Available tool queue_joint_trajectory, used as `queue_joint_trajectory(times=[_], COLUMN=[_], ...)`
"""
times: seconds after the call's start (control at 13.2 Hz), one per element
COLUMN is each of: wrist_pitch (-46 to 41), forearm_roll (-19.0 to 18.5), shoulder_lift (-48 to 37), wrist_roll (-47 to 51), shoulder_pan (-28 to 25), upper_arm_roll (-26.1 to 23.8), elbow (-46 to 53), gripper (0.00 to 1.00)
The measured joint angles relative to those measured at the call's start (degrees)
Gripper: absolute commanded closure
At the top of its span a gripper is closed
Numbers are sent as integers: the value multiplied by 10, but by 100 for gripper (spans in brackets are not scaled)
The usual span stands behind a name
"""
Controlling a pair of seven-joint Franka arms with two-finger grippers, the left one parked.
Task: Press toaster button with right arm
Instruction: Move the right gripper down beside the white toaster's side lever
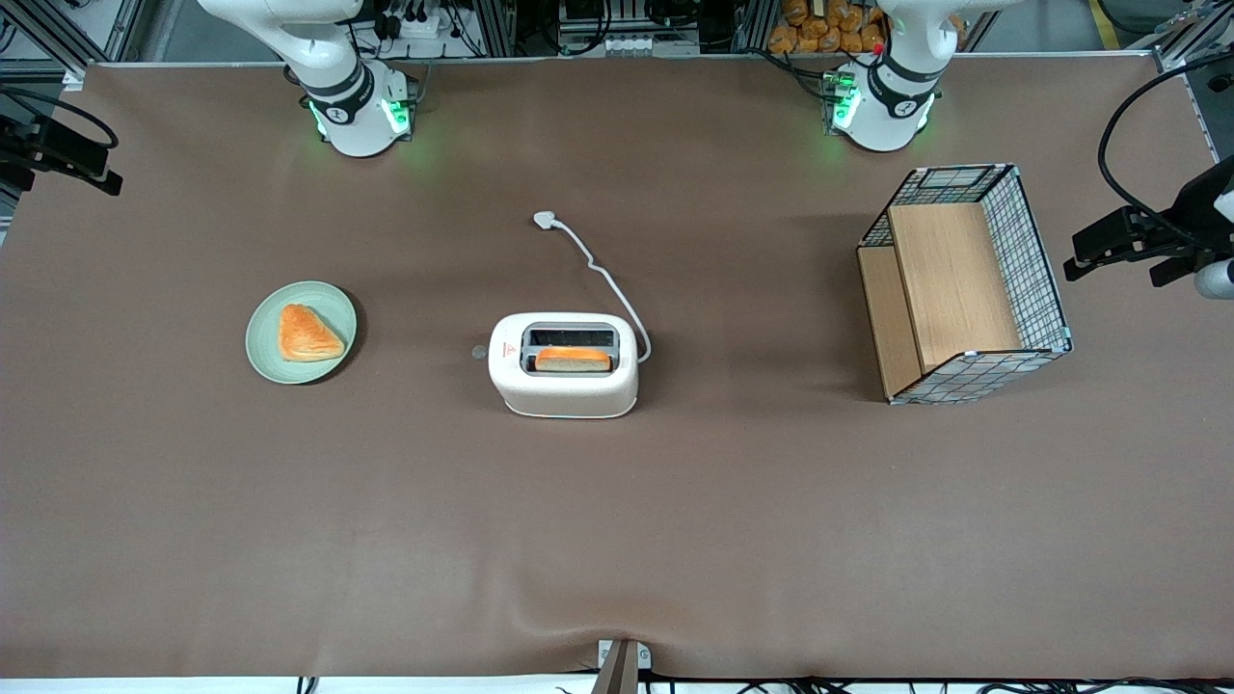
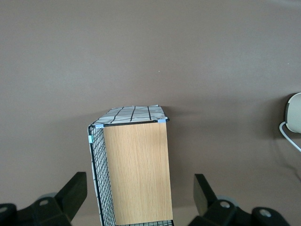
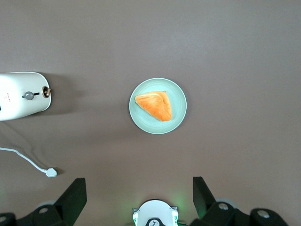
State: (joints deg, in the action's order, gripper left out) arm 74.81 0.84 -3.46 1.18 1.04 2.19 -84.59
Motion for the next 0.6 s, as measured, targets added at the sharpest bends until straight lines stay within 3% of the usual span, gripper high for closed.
queue_joint_trajectory(times=[0.6], wrist_pitch=[-1], forearm_roll=[10], shoulder_lift=[-1], wrist_roll=[-4], shoulder_pan=[0], upper_arm_roll=[-5], elbow=[-2], gripper=[0])
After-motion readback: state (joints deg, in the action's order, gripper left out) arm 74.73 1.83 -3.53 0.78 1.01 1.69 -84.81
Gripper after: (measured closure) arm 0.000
